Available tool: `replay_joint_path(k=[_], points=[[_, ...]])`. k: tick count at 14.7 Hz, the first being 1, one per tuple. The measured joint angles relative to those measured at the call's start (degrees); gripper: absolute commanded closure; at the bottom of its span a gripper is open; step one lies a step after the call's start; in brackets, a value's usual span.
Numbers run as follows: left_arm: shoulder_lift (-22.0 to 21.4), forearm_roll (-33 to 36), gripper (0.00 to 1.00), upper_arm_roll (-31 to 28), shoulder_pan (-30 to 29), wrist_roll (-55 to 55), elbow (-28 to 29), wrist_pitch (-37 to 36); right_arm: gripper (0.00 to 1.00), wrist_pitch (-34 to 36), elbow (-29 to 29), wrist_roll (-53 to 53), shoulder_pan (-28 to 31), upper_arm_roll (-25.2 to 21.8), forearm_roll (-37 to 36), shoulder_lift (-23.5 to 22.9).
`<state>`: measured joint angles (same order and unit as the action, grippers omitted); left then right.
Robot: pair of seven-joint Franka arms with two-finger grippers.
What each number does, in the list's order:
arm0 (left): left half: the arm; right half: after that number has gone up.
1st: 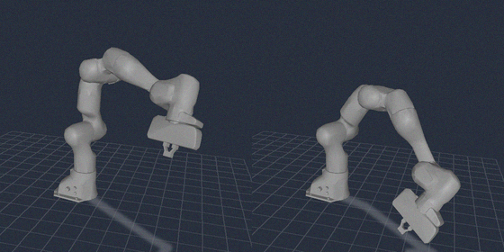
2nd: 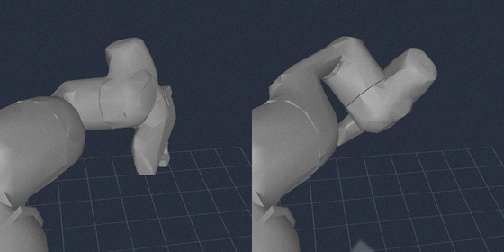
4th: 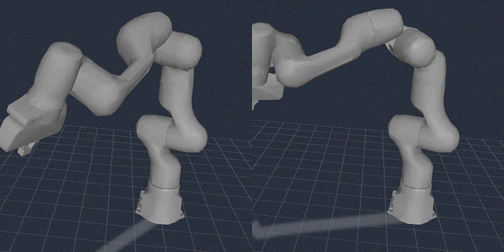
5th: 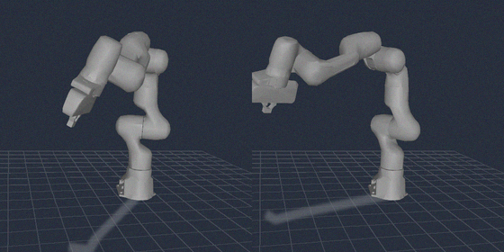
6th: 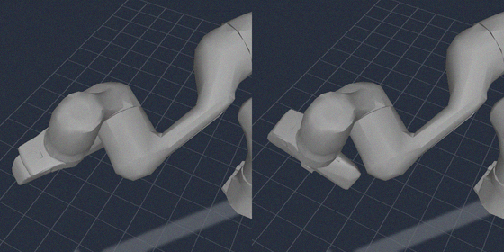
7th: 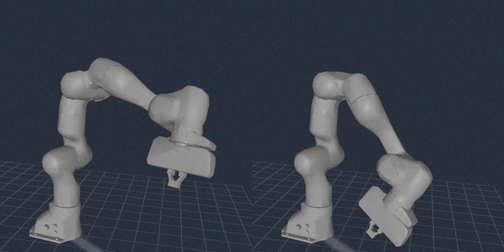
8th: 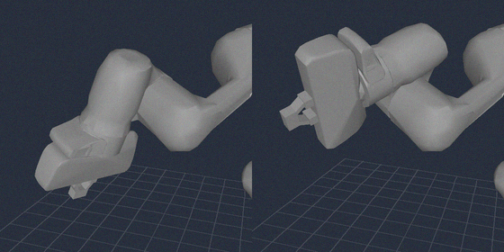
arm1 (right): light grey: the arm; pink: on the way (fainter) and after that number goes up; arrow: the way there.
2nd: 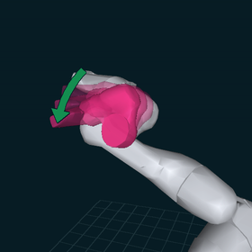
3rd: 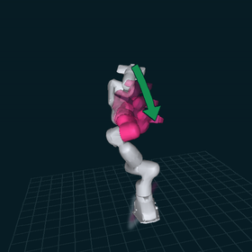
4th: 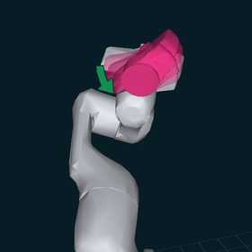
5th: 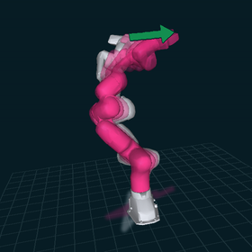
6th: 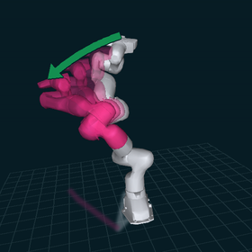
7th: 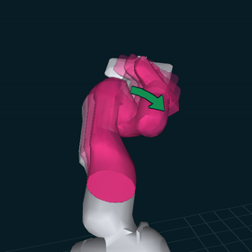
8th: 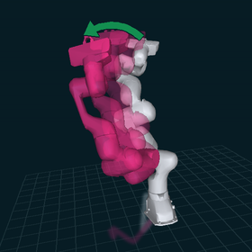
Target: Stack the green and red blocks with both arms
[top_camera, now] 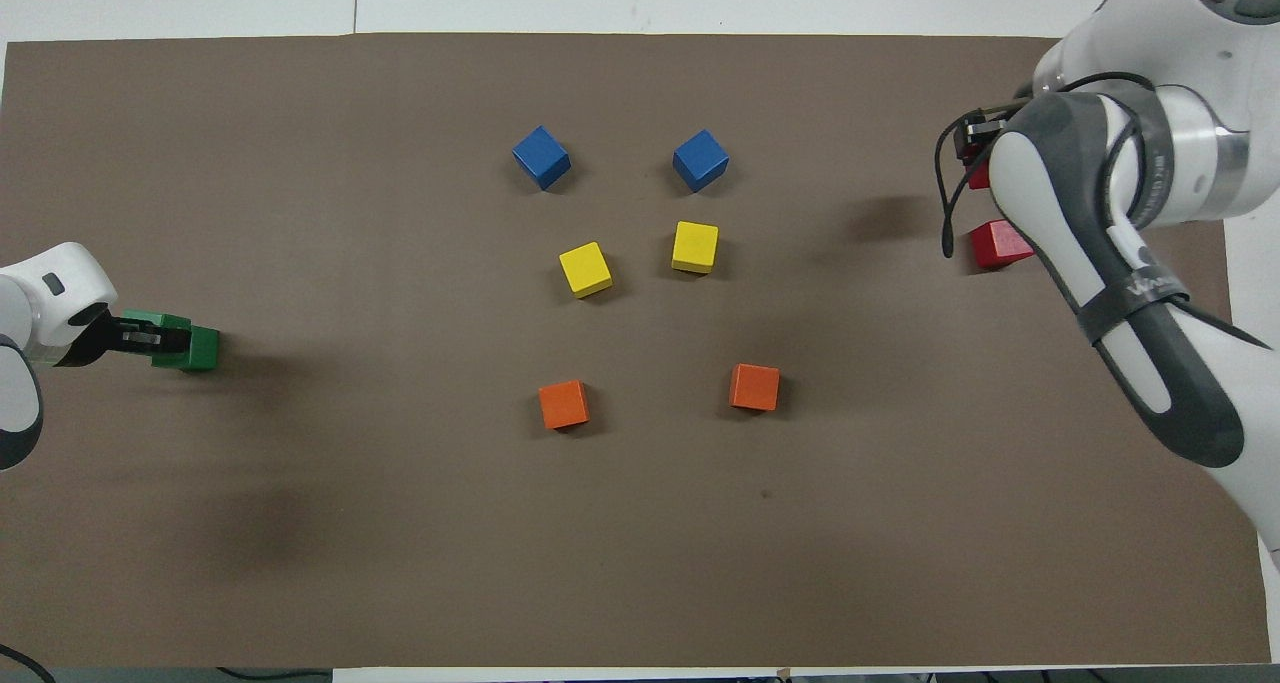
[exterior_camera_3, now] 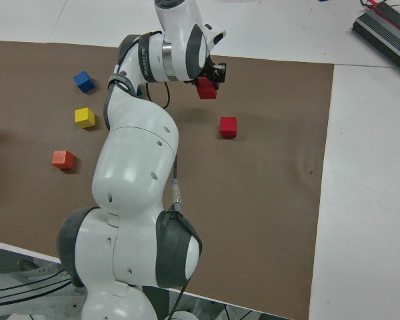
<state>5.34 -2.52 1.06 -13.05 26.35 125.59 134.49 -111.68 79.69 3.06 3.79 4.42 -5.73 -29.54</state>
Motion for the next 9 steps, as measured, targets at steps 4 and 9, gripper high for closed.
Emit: replay_joint_path(k=[4,9], points=[[0.0,0.0,0.00,0.0,0.0,0.2,0.0,-0.1,1.00,0.0,3.3,1.1,1.0,0.2,1.2,0.8],[-0.3,0.0,0.00,0.5,0.0,0.3,-5.6,-7.2,1.00,-7.1,11.6,1.1,1.4,0.3,2.0,3.4]])
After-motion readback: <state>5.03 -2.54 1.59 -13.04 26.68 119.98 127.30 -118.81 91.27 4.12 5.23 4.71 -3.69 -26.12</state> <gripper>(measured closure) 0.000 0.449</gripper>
